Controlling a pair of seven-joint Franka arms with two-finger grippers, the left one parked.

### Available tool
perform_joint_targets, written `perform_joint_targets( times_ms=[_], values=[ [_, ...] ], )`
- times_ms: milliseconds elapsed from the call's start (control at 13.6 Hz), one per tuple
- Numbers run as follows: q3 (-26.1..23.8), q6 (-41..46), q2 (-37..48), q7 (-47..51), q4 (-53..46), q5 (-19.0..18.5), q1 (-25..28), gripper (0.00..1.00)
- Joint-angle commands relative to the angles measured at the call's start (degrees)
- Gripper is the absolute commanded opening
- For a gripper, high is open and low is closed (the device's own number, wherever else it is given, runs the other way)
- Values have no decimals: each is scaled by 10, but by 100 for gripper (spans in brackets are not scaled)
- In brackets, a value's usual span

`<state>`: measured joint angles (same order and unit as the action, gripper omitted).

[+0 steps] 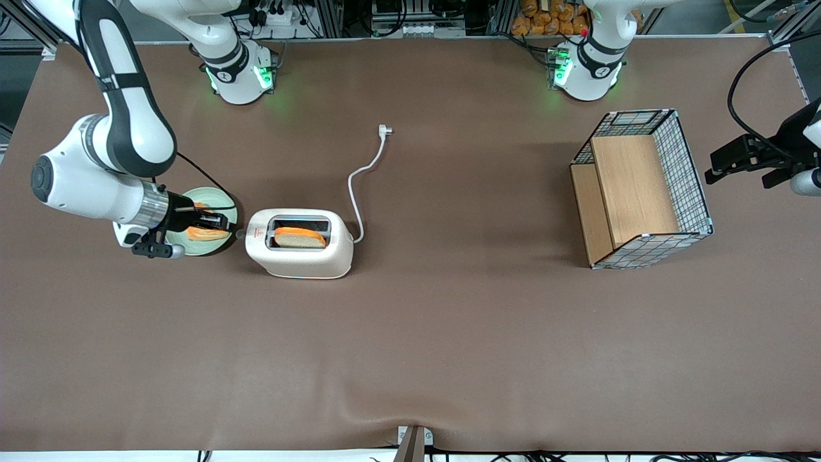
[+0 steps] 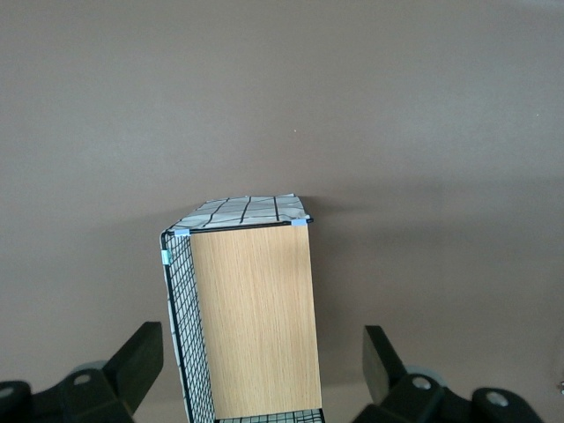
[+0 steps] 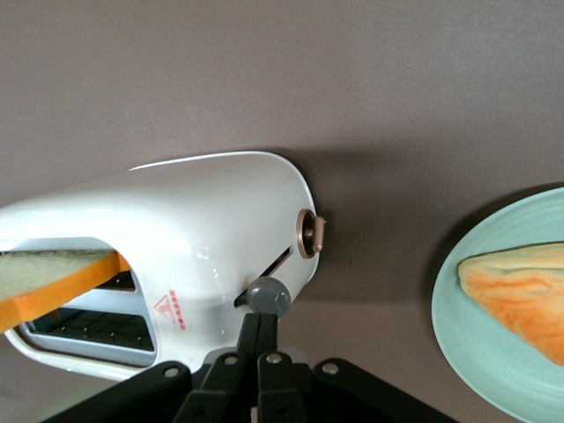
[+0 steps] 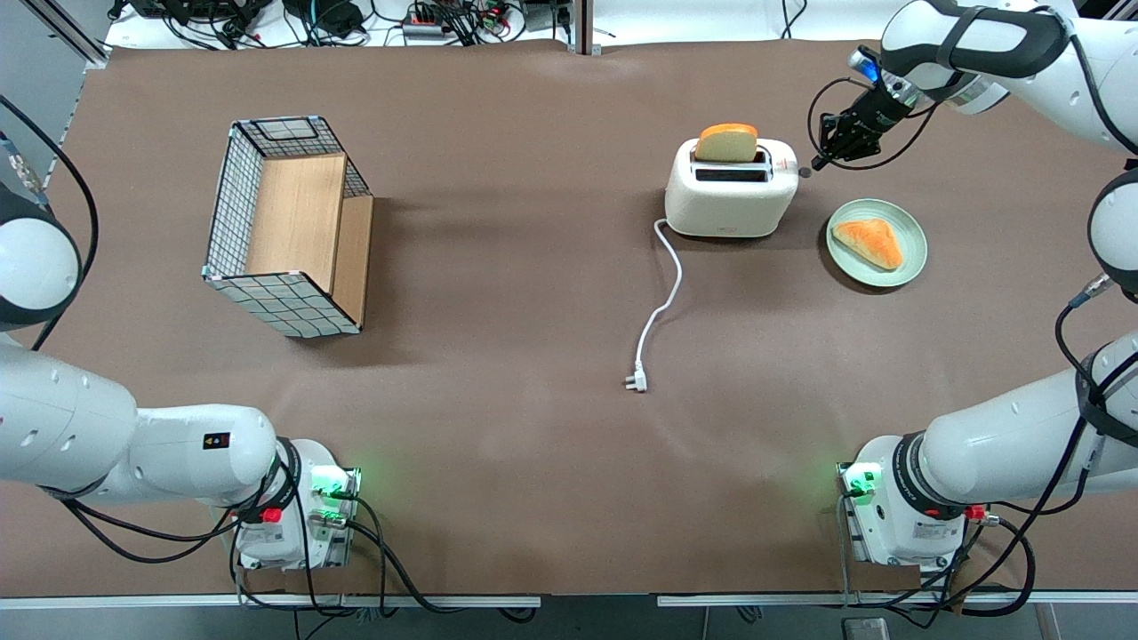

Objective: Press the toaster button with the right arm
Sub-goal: 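Lower the closed right gripper onto the toaster's side lever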

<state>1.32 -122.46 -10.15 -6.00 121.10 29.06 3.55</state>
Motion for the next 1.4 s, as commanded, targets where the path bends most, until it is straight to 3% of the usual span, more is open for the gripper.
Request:
perform_joint_targets(
  times_ms=[0,1322],
  values=[
    [2,-11,-9,-12,-10,15,8,0],
    [2,-53,-52,-17,-10,14,8,0]
  ],
)
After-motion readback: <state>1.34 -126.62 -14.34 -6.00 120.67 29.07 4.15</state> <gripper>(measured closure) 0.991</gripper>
